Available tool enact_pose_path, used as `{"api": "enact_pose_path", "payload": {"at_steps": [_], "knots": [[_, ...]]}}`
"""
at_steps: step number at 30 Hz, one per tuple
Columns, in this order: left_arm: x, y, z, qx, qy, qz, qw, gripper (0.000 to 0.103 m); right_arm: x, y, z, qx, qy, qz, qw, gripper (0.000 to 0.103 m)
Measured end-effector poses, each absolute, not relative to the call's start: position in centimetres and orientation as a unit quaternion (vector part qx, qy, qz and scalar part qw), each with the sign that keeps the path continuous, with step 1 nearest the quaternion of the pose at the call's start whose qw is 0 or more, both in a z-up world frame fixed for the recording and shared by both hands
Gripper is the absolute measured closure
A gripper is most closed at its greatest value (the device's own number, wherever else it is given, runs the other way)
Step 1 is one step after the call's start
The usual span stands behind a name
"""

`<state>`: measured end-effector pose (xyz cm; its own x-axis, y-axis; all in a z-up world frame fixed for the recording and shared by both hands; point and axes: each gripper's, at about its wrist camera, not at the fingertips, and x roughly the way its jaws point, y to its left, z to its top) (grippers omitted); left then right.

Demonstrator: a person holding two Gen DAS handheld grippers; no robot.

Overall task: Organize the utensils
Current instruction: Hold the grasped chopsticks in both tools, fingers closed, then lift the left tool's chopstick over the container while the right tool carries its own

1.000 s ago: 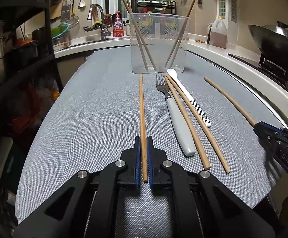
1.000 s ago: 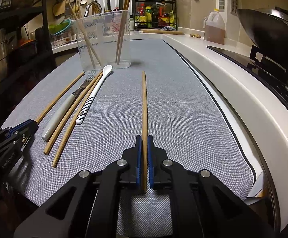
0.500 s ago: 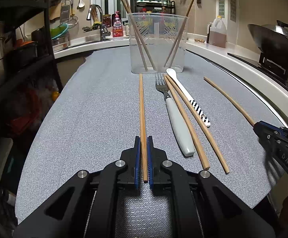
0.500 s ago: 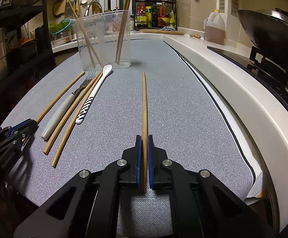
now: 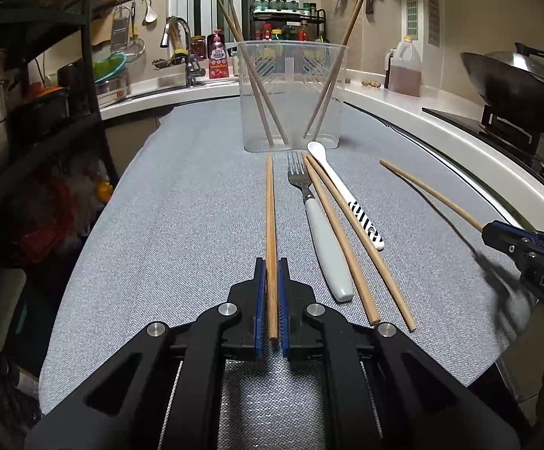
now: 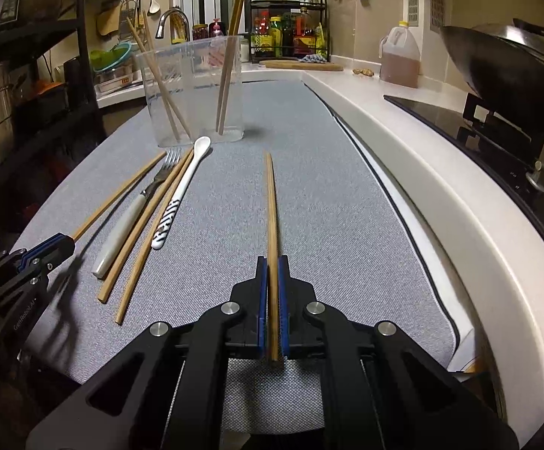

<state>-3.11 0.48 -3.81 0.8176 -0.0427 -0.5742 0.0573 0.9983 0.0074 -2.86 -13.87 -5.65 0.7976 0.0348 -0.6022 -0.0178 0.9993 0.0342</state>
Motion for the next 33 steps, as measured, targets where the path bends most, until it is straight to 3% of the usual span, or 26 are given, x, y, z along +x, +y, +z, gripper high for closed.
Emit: {"api": "enact_pose_path", "payload": {"at_steps": [33], "knots": [[-4.4,1.1,2.6,-0.007,0.243,-0.043,0.969,0.097,-4.9,-14.6,2.3,0.021,0.249,0.024,0.968,0.097]]}}
